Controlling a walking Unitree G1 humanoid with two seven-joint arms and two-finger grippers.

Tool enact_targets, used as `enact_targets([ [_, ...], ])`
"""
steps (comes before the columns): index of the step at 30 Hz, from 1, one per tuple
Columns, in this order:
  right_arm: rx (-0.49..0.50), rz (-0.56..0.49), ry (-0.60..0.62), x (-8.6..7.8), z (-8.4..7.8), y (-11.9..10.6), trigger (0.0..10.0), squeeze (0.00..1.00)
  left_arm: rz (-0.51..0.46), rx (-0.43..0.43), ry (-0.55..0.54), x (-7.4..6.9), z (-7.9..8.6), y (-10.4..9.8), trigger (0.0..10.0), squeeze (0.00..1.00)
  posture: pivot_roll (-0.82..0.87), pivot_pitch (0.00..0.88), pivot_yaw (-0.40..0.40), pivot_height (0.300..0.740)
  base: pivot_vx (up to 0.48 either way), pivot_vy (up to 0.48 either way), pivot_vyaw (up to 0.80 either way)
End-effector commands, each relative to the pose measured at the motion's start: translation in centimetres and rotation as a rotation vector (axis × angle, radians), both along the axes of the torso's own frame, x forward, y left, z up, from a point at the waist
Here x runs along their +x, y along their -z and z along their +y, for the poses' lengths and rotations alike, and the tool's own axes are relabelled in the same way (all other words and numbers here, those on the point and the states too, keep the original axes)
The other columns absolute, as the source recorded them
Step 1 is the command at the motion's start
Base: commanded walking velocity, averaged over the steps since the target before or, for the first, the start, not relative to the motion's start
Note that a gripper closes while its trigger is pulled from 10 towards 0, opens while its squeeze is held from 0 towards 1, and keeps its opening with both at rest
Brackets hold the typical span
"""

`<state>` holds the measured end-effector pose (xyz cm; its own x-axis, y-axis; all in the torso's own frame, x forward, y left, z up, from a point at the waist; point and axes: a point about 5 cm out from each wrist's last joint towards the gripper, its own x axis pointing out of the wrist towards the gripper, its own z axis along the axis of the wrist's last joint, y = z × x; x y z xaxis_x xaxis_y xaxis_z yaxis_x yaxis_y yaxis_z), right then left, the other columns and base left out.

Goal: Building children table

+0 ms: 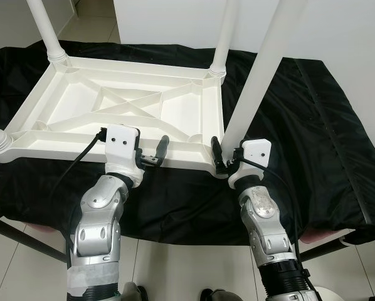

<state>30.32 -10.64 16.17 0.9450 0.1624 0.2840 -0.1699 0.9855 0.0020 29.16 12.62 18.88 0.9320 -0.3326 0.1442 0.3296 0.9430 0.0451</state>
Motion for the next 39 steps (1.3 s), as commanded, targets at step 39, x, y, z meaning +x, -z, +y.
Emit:
enact_targets([
  [39, 0.003, 0.006, 0.004, -0.24, -0.01, 0.47, 10.0, 0.0, 0.006, -0.016, -0.176, 0.17, 0.98, 0.07, 10.0, 0.0, -0.12, 0.158, 0.005, 0.74, 0.0, 0.0, 0.0],
])
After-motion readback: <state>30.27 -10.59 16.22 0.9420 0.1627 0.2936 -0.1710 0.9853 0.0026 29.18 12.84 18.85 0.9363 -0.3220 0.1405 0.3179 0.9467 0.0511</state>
